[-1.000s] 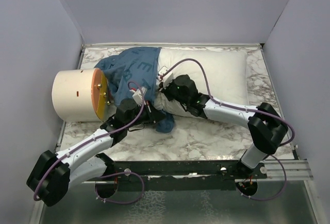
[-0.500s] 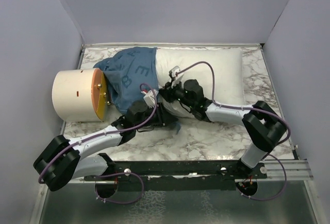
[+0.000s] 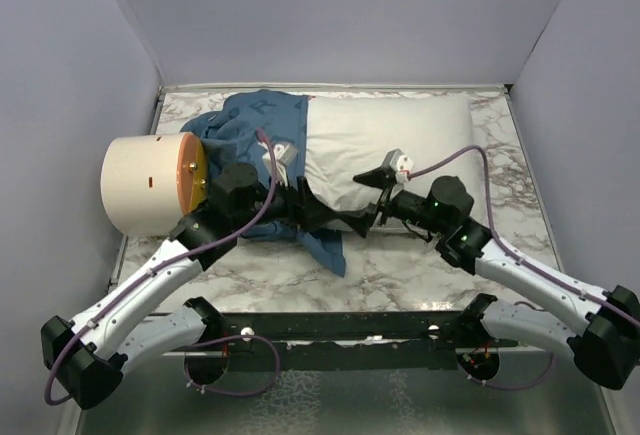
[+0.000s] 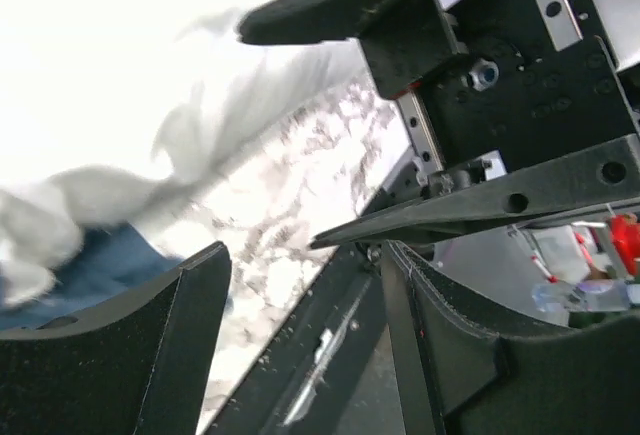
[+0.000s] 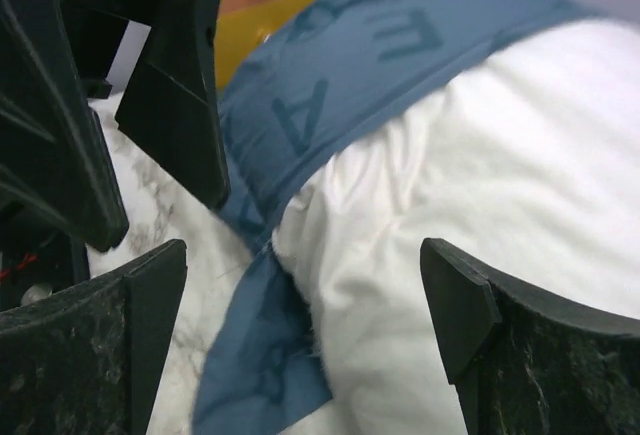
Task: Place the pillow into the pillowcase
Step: Stuff the pillow into the pillowcase.
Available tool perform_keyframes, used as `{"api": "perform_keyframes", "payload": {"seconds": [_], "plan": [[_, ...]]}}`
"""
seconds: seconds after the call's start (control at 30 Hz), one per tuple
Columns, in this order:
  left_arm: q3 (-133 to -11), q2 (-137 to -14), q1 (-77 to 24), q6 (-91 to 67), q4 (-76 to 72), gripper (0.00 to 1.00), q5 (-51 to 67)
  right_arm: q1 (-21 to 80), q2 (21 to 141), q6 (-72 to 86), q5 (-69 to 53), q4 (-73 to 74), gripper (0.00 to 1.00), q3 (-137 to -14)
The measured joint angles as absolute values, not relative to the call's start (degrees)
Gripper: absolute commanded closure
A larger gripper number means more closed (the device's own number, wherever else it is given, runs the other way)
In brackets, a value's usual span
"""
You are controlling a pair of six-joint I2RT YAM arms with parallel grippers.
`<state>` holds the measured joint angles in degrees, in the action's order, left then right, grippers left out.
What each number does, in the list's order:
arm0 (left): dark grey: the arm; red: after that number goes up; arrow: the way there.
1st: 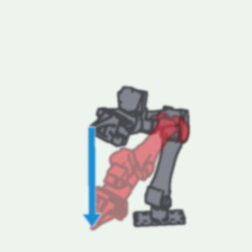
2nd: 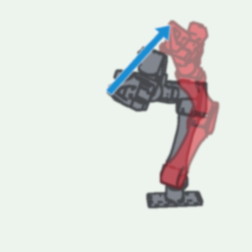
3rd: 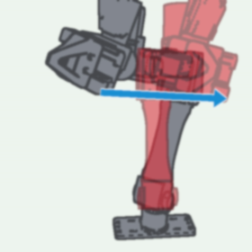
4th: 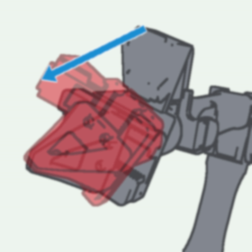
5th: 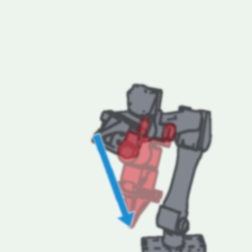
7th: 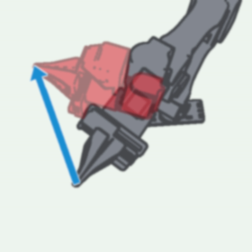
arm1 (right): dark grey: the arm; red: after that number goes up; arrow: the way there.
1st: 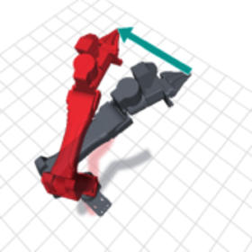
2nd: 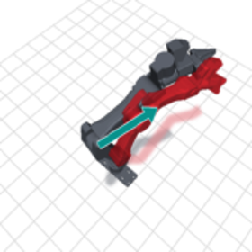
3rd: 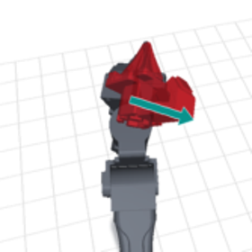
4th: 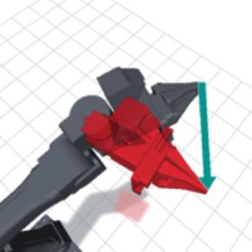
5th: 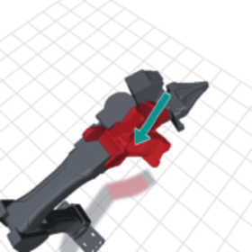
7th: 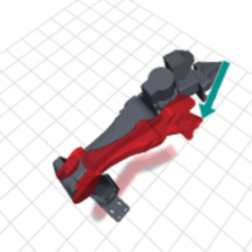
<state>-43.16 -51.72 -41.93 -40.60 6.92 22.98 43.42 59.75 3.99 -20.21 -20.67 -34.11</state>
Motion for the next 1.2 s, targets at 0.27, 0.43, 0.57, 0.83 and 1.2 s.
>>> {"api": "perform_keyframes", "payload": {"seconds": [0.27,0.43,0.57,0.83,1.2], "plan": [[-67.13,-64.64,-27.40,-25.58,19.73,0.32,25.26,20.80,68.88,8.40,-28.91,-13.04,0.00,-55.90],[-77.56,-75.29,-20.69,-19.07,23.42,0.30,23.24,15.46,90.39,9.10,-32.01,-2.22,0.00,-79.55],[-81.93,-80.97,-17.04,-17.39,23.22,0.30,22.26,15.68,107.55,5.32,-33.98,9.98,0.01,-100.86],[-82.41,-85.73,-14.83,-18.79,21.02,0.26,21.58,18.70,127.33,-5.52,-36.97,34.65,0.61,-119.24],[-84.88,-89.27,-23.64,-18.22,24.51,0.28,10.00,22.24,108.36,-1.19,-38.65,17.74,0.99,-88.77]]}}
